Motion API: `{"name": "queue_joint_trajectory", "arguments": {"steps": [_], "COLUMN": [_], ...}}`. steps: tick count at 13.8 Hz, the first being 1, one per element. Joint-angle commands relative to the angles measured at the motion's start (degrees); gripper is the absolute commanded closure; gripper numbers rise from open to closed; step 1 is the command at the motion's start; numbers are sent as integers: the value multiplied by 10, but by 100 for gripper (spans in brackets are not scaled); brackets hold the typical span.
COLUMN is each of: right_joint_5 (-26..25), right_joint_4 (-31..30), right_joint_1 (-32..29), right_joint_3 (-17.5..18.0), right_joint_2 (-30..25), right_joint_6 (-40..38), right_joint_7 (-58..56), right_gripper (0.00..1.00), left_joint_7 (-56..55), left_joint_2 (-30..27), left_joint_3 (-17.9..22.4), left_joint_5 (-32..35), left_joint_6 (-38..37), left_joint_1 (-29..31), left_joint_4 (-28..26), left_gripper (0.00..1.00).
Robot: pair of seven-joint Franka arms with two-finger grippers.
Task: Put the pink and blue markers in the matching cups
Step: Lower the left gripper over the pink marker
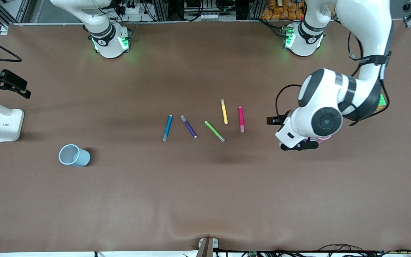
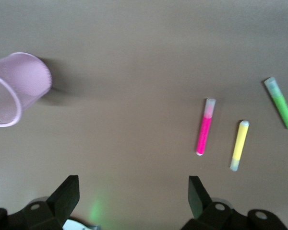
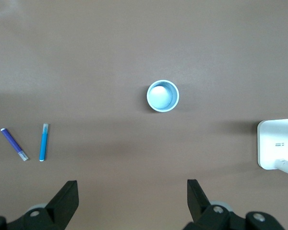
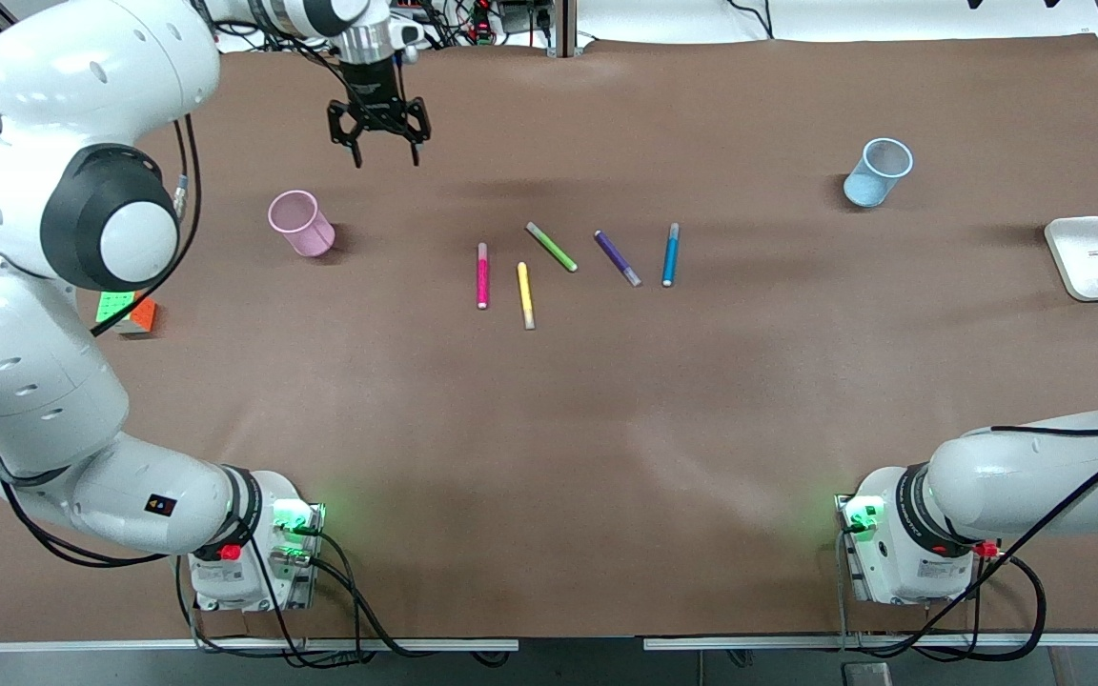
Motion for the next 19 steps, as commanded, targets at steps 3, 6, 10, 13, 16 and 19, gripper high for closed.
{"name": "queue_joint_trajectory", "arguments": {"steps": [3,6,10,13,16,19], "right_joint_5": [-7,-7,-7,-7,-7,-7], "right_joint_4": [0,0,0,0,0,0], "right_joint_1": [4,4,4,6,6,6], "right_joint_3": [-1,-1,-1,-1,-1,-1], "right_joint_2": [-1,-1,-1,-1,-1,-1], "right_joint_6": [-4,-4,-4,-4,-4,-4], "right_joint_7": [6,6,6,6,6,6], "right_gripper": [0,0,0,0,0,0], "left_joint_7": [-47,-55,-101,-118,-145,-146], "left_joint_2": [2,41,65,92,112,126], "left_joint_3": [-18,-18,-18,-18,-17,-18], "left_joint_5": [-26,-25,-26,-25,-24,-23], "left_joint_6": [74,116,149,177,193,199], "left_joint_1": [-27,-44,-68,-79,-92,-89], "left_joint_4": [-52,-52,-57,-57,-56,-57], "left_gripper": [0,0,0,0,4,10]}}
